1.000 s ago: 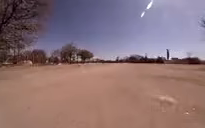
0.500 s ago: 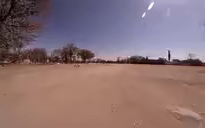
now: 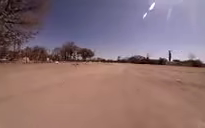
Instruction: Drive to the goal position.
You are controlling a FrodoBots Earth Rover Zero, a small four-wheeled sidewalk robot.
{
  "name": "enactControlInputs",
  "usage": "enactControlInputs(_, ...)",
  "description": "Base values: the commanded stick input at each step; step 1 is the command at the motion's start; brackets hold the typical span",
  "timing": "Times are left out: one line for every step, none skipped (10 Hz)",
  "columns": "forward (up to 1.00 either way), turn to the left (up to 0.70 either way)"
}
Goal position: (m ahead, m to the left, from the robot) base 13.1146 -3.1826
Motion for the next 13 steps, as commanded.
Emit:
enactControlInputs(1.0, 0.0)
enactControlInputs(1.0, 0.0)
enactControlInputs(1.0, 0.0)
enactControlInputs(1.0, 0.0)
enactControlInputs(1.0, 0.0)
enactControlInputs(1.0, 0.0)
enactControlInputs(1.0, 0.0)
enactControlInputs(1.0, 0.0)
enactControlInputs(1.0, 0.0)
enactControlInputs(1.0, 0.0)
enactControlInputs(1.0, 0.0)
enactControlInputs(1.0, 0.0)
enactControlInputs(1.0, 0.0)
